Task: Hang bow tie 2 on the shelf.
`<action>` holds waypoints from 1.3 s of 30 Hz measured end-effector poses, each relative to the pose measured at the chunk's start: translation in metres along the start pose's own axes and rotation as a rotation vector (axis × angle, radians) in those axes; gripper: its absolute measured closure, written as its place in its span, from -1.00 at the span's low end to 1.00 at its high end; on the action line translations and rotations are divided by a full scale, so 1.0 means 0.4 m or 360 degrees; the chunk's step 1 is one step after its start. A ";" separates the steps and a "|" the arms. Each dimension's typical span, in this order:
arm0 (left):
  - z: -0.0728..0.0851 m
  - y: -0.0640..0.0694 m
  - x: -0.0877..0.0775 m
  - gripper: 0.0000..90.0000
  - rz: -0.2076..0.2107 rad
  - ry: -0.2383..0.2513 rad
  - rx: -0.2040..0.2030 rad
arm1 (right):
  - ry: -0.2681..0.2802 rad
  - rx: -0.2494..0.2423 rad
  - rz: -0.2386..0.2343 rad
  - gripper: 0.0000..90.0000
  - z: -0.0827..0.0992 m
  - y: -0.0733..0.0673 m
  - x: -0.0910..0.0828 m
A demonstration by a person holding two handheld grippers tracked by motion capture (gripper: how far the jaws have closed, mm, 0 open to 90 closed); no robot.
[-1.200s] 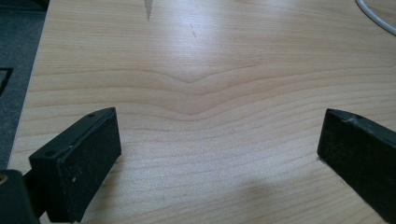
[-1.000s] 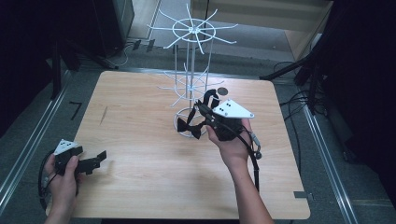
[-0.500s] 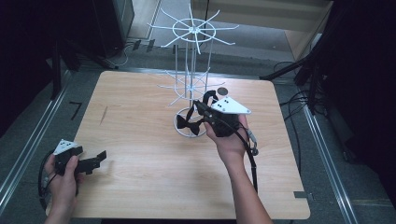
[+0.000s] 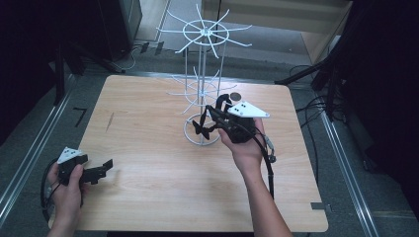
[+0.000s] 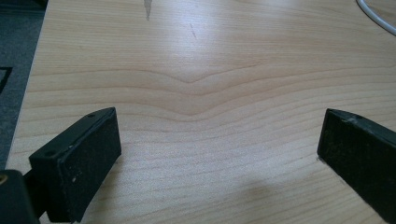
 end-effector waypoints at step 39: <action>0.000 -0.001 -0.002 -1.00 -0.0005 0.0004 0.0000 | -0.0035 0.0199 0.0039 -0.09 0.156 0.089 -0.132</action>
Point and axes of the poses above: each handheld gripper's, and its own axes: x roughly forward along the jaws, z roughly out of its underside, y roughly to its right, the point moved 2 cm from there along x, roughly forward along the jaws, and after that the axes turned 1 degree about z, right-handed, at the moved point
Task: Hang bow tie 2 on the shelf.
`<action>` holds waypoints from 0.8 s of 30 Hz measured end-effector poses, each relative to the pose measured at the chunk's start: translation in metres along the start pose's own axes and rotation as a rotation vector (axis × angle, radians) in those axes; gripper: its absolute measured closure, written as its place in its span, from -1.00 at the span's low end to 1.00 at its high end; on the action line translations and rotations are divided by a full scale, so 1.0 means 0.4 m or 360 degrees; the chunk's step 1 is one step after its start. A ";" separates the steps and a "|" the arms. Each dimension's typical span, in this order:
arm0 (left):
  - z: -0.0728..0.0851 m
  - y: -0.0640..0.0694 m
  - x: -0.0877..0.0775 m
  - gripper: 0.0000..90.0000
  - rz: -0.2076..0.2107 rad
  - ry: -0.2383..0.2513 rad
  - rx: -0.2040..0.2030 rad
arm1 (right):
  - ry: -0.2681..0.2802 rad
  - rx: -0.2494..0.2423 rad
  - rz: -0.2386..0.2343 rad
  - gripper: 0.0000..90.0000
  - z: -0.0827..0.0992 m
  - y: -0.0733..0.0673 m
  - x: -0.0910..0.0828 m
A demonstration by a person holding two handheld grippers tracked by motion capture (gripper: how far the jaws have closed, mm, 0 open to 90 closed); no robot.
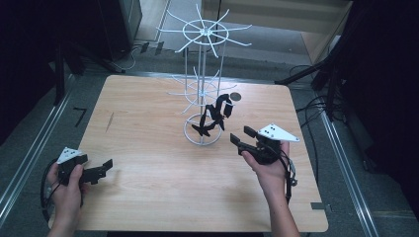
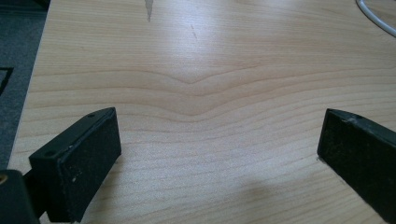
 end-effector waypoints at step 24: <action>0.000 0.000 0.000 -1.00 0.0000 0.0003 -0.0005 | -0.0090 0.0081 0.0134 -0.09 0.104 0.087 -0.054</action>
Point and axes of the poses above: each handheld gripper's, and its own axes: x roughly forward along the jaws, z roughly out of its underside, y roughly to its right, the point moved 2 cm from there along x, roughly forward along the jaws, and after that the axes turned 1 degree about z, right-handed, at the moved point
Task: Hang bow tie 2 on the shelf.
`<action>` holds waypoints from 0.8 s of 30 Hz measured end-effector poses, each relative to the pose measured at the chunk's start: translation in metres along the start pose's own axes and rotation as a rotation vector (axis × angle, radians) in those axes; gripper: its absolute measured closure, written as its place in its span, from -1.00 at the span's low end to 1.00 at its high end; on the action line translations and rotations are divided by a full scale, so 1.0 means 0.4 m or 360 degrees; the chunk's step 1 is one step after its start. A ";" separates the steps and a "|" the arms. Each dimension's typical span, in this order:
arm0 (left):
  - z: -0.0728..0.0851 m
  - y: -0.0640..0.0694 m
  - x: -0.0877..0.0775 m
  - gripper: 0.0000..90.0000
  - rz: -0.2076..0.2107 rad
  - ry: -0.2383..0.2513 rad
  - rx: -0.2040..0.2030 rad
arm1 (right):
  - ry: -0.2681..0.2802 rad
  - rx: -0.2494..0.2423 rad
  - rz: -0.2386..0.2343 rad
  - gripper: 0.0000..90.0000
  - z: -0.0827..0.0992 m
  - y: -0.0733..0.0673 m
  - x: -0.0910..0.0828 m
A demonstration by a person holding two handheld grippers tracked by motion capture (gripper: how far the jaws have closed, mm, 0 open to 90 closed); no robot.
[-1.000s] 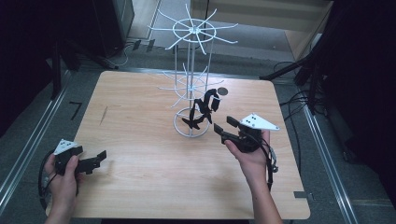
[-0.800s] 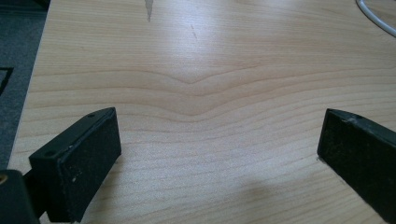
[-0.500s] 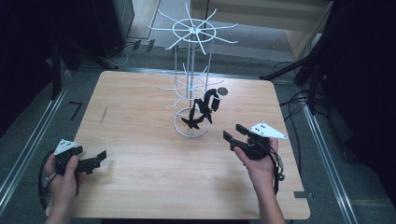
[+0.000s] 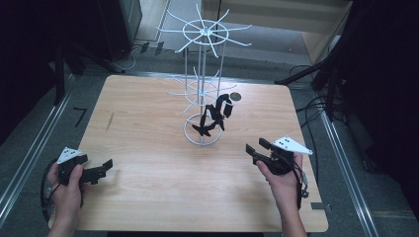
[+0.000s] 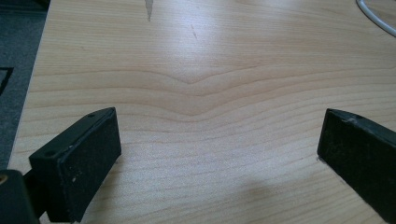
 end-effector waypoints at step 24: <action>0.000 0.000 -0.001 -1.00 -0.0002 -0.0001 0.0000 | -0.0046 0.0107 0.0133 -0.14 0.097 0.112 -0.066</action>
Point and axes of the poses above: each handheld gripper's, and its own axes: x roughly forward along the jaws, z roughly out of its underside, y roughly to its right, the point moved 2 cm from there along x, roughly forward along the jaws, and after that the axes turned 1 degree about z, right-handed, at the moved point
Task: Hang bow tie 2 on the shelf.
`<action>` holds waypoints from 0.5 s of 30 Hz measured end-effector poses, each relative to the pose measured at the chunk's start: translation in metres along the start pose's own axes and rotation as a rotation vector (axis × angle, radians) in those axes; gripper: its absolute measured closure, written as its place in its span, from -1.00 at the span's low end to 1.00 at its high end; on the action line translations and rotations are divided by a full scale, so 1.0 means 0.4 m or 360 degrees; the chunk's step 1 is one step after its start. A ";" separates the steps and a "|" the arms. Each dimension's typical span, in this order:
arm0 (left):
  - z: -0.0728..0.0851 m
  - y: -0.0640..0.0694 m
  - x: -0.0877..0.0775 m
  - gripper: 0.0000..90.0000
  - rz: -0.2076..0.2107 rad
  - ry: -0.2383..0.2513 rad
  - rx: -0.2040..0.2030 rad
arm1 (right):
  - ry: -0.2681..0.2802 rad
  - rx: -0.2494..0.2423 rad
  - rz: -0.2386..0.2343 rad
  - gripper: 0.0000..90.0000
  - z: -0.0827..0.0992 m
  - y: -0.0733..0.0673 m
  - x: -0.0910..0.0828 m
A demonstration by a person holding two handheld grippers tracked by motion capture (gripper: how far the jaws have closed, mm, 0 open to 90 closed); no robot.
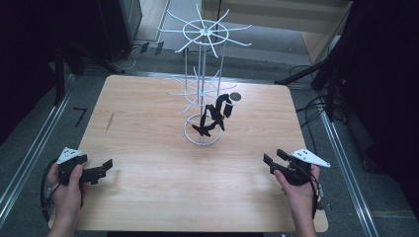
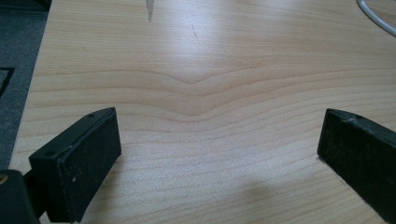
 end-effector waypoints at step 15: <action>0.000 0.000 0.000 -1.00 -0.0002 0.0000 0.0000 | -0.0038 0.0041 0.0083 -0.17 0.047 0.076 -0.038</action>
Point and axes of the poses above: each handheld gripper's, and its own axes: x roughly forward along the jaws, z roughly out of its underside, y roughly to its right, the point moved 2 cm from there along x, roughly forward along the jaws, and after that the axes turned 1 degree about z, right-handed, at the moved point
